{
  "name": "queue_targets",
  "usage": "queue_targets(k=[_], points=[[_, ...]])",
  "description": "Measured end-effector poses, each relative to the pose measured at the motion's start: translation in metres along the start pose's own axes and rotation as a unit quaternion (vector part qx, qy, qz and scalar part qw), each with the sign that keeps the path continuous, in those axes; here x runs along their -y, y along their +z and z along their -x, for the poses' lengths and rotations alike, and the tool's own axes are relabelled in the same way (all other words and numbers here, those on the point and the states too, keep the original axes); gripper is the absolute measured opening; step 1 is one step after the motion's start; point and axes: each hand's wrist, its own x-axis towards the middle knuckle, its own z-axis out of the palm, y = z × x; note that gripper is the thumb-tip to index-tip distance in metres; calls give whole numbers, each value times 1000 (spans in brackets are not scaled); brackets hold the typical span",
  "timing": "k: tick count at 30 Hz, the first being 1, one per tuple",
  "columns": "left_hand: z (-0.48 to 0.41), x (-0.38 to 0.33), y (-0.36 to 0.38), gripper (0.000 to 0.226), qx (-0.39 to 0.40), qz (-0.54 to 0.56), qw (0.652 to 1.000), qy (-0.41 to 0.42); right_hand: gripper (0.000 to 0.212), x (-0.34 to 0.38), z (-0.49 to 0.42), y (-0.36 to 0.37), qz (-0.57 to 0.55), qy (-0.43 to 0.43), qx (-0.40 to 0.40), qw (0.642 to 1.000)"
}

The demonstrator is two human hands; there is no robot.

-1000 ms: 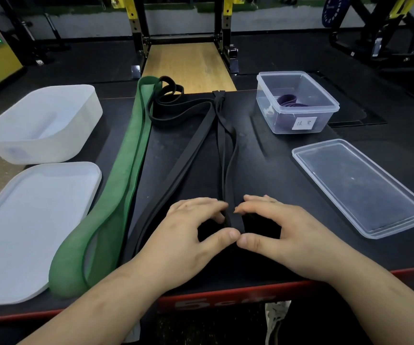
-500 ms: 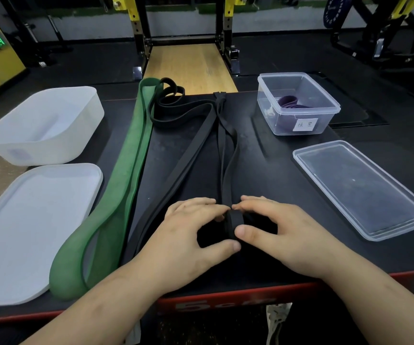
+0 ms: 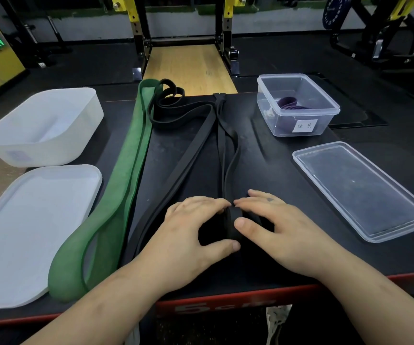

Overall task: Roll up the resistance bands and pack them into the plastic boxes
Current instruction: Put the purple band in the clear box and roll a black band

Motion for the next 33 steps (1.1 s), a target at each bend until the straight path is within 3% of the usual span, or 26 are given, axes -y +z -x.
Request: queue_targets(k=[12,15,18,27,33], points=[[-12,0,-5,82,26,0,999,-38,71,2,2,-11,0,-21,56,998],[-15,0,-4,82,24,0,999,-35,82,-1,0,-7,6,3,49,999],[-17,1,-3,84,26,-2,999,-31,78,-1,-3,-3,10,8,28,1000],[-14,3,-8,81,60,2,997,-48,71,-1,-8,-5,4,7,17,1000],[-8,2,-10,65,47,14,999,-14,81,-5,1,-4,-6,-8,20,1000]])
